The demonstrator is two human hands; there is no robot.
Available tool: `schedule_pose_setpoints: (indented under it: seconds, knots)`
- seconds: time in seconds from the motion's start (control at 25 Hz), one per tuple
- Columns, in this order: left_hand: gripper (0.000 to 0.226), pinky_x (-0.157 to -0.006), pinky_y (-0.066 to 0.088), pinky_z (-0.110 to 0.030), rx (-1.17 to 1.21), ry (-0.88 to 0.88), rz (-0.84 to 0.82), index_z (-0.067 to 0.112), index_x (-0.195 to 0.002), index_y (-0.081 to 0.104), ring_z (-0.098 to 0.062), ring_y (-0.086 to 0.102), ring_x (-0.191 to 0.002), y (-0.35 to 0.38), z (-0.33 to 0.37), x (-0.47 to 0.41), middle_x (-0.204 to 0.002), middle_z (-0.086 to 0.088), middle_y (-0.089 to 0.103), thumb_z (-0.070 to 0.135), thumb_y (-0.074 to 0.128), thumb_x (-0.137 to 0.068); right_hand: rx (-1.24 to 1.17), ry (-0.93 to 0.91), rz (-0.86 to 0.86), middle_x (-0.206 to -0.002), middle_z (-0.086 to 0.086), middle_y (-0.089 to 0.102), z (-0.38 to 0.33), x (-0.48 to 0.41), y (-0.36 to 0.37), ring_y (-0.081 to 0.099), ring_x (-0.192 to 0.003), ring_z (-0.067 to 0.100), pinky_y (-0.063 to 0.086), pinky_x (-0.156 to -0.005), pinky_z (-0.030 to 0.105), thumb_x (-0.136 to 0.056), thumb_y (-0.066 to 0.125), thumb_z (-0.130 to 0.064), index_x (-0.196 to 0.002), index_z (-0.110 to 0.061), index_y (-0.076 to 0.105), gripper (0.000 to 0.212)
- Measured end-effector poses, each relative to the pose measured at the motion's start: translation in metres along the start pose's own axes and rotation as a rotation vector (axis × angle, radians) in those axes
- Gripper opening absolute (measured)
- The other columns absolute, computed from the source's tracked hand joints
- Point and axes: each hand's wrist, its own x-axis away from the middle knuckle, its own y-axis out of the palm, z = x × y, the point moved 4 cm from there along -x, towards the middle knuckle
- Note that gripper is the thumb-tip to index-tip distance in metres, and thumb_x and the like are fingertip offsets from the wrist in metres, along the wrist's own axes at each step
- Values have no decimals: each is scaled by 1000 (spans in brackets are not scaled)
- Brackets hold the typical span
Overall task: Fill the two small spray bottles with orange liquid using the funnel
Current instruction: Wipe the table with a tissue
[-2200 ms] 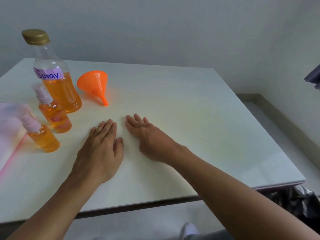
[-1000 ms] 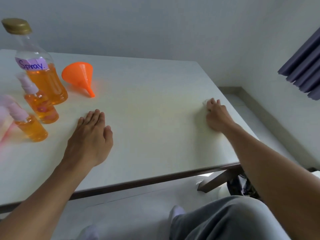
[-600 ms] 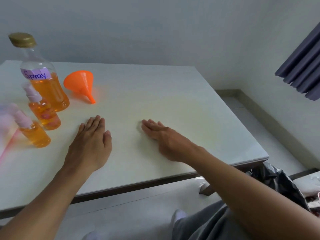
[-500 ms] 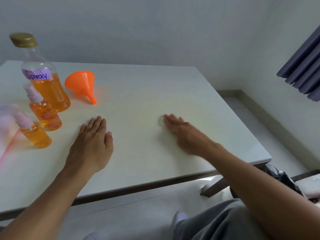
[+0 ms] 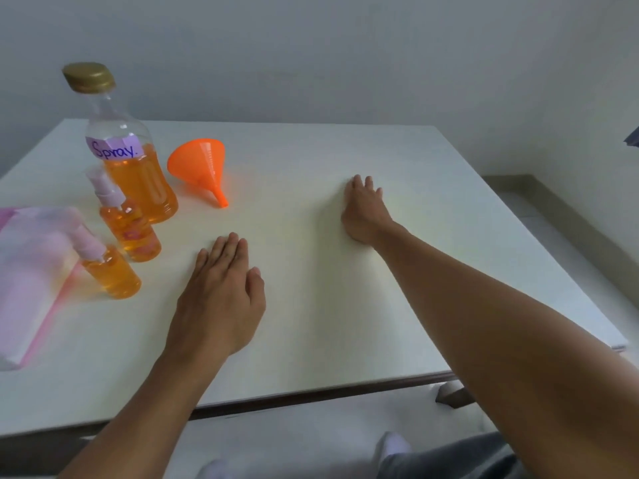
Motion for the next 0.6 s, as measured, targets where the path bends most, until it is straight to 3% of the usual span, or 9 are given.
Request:
schedule_pose_setpoints:
  seconds: [0.12,0.2,0.28,0.36,0.44,0.6]
  knots:
    - [59,-123,1,-33,-5,6,-9,13,-156,14,-14,2,-152,-1,-1,-1,-165,-1,7,37,18,-102,17,-314,-110,-170,15,5,-32,48,9,0,-157,31,1,-127,42,-87,36,12,-159,1,14,76]
    - [58,-123,1,-34,-5,-7,-27,12,-156,14,-15,1,-152,-3,1,2,-165,-2,6,34,19,-103,-64,-534,-164,-171,7,5,-34,98,9,-1,-157,20,0,-128,35,-78,31,20,-161,-7,17,88]
    - [54,-122,-1,-32,53,-13,-36,13,-156,14,-14,-2,-152,-6,17,11,-165,-2,4,27,21,-104,-124,-642,-193,-170,1,9,-13,136,2,1,-156,13,-1,-127,31,-73,25,27,-161,-11,21,96]
    - [54,-119,-4,-27,147,29,-58,14,-157,13,-13,-5,-151,-5,49,23,-165,1,1,20,24,-105,-122,-558,-149,-170,-1,11,30,152,-10,1,-156,13,0,-128,33,-73,25,29,-160,-12,22,96]
    - [54,-119,-5,-25,229,118,-71,12,-156,15,-12,-5,-151,2,92,33,-165,0,2,18,26,-104,-101,-362,-86,-170,-1,9,86,161,-26,0,-157,17,3,-129,39,-75,27,27,-161,-13,21,94]
    - [55,-123,0,-32,188,279,-107,15,-155,22,-14,0,-152,28,174,42,-165,-1,8,28,30,-103,-167,6,10,-169,4,18,193,191,-57,6,-158,24,4,-128,38,-78,34,22,-158,-13,31,88]
